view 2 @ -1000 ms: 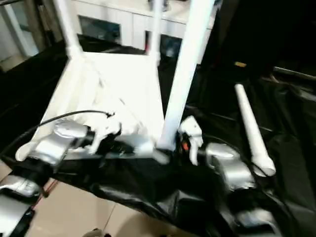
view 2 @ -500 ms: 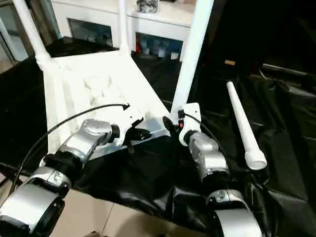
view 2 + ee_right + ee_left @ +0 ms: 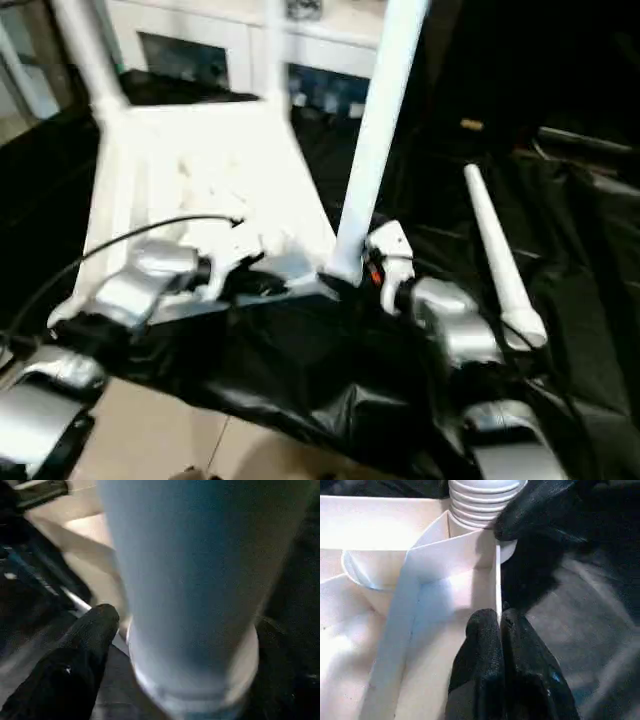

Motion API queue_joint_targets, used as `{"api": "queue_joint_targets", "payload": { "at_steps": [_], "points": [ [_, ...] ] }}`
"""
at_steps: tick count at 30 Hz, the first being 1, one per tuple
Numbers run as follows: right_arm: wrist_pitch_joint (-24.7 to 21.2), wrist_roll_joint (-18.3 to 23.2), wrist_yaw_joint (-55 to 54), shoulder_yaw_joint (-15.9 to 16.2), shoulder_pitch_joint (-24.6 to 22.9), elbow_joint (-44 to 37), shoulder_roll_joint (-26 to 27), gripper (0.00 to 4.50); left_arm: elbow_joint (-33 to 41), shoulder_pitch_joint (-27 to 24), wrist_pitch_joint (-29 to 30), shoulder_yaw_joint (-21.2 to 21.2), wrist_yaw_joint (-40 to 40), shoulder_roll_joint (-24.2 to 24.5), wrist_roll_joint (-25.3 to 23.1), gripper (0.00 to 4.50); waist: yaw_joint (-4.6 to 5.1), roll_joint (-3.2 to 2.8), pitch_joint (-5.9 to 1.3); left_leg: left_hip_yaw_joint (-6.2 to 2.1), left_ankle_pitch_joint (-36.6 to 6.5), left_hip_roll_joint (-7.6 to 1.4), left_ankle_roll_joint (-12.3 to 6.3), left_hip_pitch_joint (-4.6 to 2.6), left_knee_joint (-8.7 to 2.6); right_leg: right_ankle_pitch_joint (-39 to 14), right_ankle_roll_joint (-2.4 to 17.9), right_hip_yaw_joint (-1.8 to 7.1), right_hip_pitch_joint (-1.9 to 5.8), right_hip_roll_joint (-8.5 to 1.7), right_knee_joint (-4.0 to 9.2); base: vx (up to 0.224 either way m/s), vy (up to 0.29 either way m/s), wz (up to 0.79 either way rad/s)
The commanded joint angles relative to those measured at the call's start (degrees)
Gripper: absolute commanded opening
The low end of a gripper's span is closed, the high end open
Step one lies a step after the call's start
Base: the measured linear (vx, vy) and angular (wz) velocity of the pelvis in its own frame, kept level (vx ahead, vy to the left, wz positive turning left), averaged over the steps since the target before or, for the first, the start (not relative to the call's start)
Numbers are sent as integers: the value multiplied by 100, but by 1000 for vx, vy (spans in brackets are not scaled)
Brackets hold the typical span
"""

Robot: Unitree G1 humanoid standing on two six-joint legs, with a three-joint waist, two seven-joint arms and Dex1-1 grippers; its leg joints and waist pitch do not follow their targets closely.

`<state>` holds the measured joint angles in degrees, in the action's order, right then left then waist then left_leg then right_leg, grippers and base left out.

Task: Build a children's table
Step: Rotate leg to tighten

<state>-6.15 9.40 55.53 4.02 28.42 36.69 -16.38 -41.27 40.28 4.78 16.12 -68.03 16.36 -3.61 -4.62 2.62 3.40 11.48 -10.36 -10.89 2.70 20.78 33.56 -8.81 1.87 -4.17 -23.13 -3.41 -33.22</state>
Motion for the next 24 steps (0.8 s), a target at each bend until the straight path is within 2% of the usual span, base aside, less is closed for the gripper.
{"api": "queue_joint_targets", "payload": {
  "at_steps": [1, 6, 8, 10, 13, 14, 17, 21, 24],
  "points": [
    [-137, 78, 625, 360, -151, -326, -69, 391, 419, -67, -138, 143, -456, -22, 275, 0, -26, -48, -405, -107, -983, -336, -329, -99, -357, -1157, 1322, 294, 301, -523, 292, 0, 0, 0],
    [-294, 104, 1110, 508, -274, -596, -320, 391, 692, -221, -155, 214, -938, 282, 343, 0, -53, -44, -390, -118, -1153, -336, -227, -105, -379, -1538, 1189, 291, 285, -526, 328, 0, 0, 0],
    [-409, 141, 1301, 569, -328, -728, -393, 377, 756, -264, -155, 201, -1095, 382, 365, 0, -62, -47, -386, -118, -1227, -333, -176, -122, -377, -1697, 1145, 294, 266, -532, 351, 0, 0, 0],
    [-460, 142, 1372, 600, -350, -774, -417, 377, 763, -275, -160, 192, -1140, 414, 358, 0, -68, -46, -393, -123, -1174, -340, -158, -119, -384, -1637, 1125, 295, 264, -524, 336, 0, 0, 0],
    [-537, 162, 1408, 621, -376, -837, -421, 339, 781, -287, -152, 190, -1166, 442, 353, 0, -70, -47, -392, -120, -1197, -329, -139, -114, -380, -1616, 1145, 295, 264, -527, 338, 0, 0, 0],
    [-568, 167, 1412, 633, -392, -876, -420, 339, 808, -297, -136, 197, -1169, 459, 364, 0, -74, -39, -397, -123, -1161, -329, -135, -111, -380, -1610, 1133, 294, 270, -530, 335, 0, 0, 0],
    [-601, 159, 1339, 652, -427, -911, -368, 303, 815, -297, -74, 173, -1031, 420, 346, 0, -83, -41, -399, -118, -1121, -328, -141, -109, -373, -1554, 1131, 299, 265, -529, 327, 0, 0, 0],
    [-553, 86, 926, 575, -413, -764, -189, 283, 637, -201, -41, 60, -643, 235, 288, 0, -79, -37, -397, -123, -1125, -324, -126, -107, -377, -1580, 1122, 295, 263, -534, 332, 0, 0, 0],
    [-374, -167, -278, 327, -186, -166, 205, 280, 276, 48, 52, -93, 110, -62, 169, 0, -9, -33, -371, -150, -1405, -289, 28, -126, -381, -2176, 1006, 289, 226, -557, 405, 0, 0, 0]
  ]
}}
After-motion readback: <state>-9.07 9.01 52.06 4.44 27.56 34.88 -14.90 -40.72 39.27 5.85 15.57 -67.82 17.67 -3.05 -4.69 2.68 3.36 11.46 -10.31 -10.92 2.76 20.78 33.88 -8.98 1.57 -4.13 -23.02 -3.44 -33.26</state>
